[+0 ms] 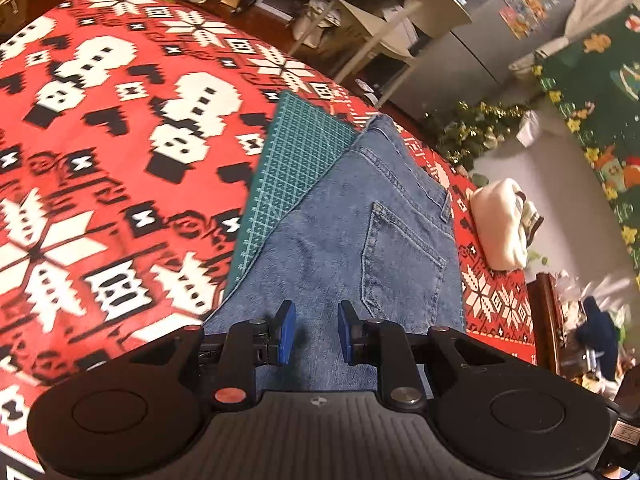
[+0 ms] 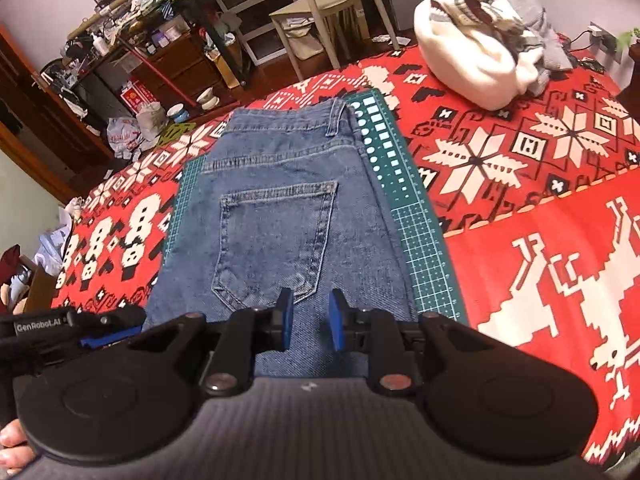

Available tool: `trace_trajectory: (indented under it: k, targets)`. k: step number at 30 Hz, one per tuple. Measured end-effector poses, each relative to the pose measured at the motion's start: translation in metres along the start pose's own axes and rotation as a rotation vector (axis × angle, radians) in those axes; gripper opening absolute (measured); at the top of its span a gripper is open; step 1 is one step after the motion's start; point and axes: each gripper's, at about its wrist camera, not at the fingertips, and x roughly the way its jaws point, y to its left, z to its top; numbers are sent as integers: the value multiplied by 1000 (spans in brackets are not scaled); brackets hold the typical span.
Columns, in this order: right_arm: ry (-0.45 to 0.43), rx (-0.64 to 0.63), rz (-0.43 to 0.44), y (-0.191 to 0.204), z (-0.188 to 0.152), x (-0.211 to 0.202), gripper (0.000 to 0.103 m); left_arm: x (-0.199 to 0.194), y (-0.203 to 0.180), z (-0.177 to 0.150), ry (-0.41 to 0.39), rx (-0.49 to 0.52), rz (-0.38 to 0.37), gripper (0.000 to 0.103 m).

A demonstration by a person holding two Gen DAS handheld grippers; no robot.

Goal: Fold clothes

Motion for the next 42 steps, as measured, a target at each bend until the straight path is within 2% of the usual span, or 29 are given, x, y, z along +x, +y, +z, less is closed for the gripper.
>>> trace_trajectory:
  k: [3,7,12,15,17,18,20,24,28,37,42]
  targets:
    - [8,43,29,-4,-1,0,30,1,-1,-5,-36,9,14,21]
    - [38,31,-14,-2,-1,13,30,12,-5,-9,-51,35,49,21]
    - [40,14,3,7,1,20,30,23,-19,-8,-20,118,73,20]
    - [30,6,-5,15,1,23,29,28,-28,-9,-11,158,58,14]
    - [22,10,-19,19,0,24,26,31,-32,-11,0,167,32,7]
    - [22,15,-21,21,0,25,20,33,-33,-12,10,166,11,7]
    - [48,30,0,21,0,30,16,37,-36,-14,31,168,-27,4]
    - [110,71,34,21,-2,41,10,48,-45,-19,70,178,-60,4]
    - [160,99,25,19,-5,54,9,62,-49,-25,123,197,-12,4]
    - [133,124,-59,5,-7,57,0,61,-51,-30,101,242,14,4]
    - [106,130,-108,-5,-8,50,0,54,-55,-37,81,289,34,8]
